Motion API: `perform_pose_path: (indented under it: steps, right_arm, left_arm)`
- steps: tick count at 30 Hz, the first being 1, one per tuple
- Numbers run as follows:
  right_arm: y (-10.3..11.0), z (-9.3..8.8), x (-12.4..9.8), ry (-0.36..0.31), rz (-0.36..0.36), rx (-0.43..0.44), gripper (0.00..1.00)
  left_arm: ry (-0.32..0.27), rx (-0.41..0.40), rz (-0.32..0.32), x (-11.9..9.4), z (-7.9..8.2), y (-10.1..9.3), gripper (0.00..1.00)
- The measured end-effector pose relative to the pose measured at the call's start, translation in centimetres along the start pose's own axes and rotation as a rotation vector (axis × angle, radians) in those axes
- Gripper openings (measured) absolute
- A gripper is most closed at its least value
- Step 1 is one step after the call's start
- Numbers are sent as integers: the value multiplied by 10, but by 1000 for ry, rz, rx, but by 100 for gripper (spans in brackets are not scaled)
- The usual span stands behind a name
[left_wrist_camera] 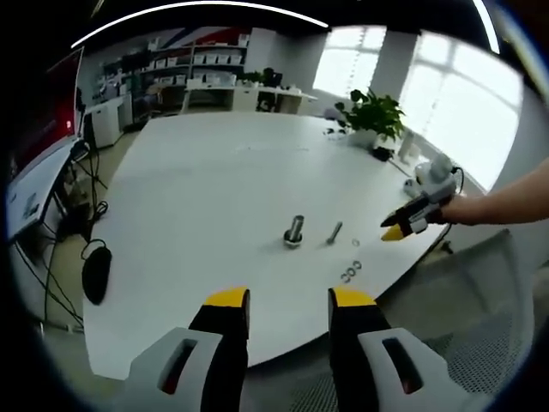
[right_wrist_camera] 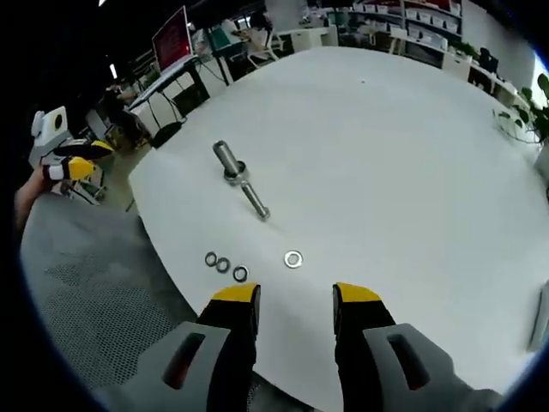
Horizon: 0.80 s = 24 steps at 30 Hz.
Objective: Place the washer onto the threaded stud by aligning its center hole with the stud, sliding it down to the base, and recovering from edge contact or off-axis alignment until the washer reaches the visible bottom stop.
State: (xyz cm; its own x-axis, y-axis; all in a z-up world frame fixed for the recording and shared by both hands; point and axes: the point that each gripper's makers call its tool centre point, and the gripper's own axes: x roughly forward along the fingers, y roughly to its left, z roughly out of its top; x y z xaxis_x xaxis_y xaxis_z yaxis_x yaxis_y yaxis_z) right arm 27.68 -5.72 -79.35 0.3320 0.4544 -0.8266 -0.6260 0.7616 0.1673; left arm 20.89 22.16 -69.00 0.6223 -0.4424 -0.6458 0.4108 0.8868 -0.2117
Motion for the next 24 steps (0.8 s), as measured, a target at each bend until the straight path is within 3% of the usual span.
perform_pose_path:
  steps: [9, 17, 24]
  right_arm:
    - [-6, 4, 1, -21, 6, -23, 36]
    - [-4, 17, 6, -31, 3, -68, 35]
    - [-1, 18, 19, -2, 16, -101, 29]
  left_arm:
    - [25, 23, 21, 2, -4, 3, 37]
    - [43, 46, 20, 3, -7, 2, 37]
    - [33, 21, 26, 2, -7, 5, 36]
